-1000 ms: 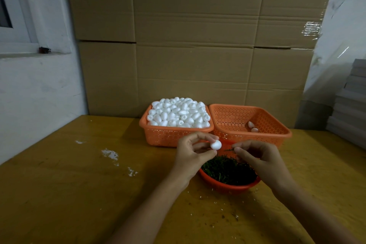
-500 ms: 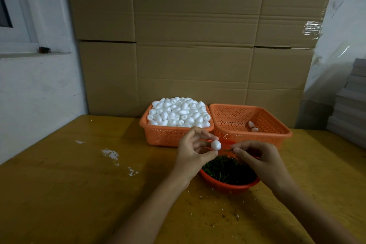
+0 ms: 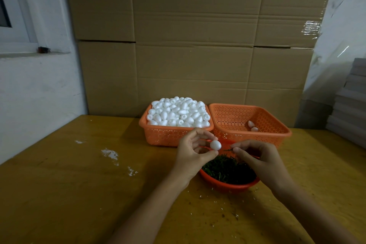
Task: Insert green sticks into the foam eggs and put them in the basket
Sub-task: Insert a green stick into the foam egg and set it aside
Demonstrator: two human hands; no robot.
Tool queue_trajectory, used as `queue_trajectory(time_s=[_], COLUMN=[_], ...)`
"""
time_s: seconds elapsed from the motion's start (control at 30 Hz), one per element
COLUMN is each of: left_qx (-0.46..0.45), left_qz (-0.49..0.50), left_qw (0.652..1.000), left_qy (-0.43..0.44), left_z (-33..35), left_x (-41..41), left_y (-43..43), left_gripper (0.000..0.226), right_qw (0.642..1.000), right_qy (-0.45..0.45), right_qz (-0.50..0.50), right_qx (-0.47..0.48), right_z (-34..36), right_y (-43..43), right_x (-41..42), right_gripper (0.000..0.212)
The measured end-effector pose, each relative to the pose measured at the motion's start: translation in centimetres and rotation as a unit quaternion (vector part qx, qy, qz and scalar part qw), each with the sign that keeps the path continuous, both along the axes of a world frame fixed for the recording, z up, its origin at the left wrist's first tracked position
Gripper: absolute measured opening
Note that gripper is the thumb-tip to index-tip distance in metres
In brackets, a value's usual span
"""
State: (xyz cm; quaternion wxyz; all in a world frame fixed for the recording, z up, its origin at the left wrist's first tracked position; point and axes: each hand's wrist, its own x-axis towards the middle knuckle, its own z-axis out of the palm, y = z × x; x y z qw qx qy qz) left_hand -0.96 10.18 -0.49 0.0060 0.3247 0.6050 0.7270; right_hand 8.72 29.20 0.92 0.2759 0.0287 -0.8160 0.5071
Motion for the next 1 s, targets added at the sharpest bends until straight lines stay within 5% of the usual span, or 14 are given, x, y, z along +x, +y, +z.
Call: queue_trajectory(time_s=[1.0], left_qx=[0.058], left_qz=[-0.026], left_qw=[0.997], left_qy=[-0.054], left_z=[0.32], left_x=[0.20], left_y=[0.12], left_gripper=[0.026], right_qw=[1.000], right_qy=[-0.001], right_qz=[-0.005], right_qx=[0.022], right_z=[0.18], right_y=[-0.22], right_x=[0.10], right_gripper=[0.019])
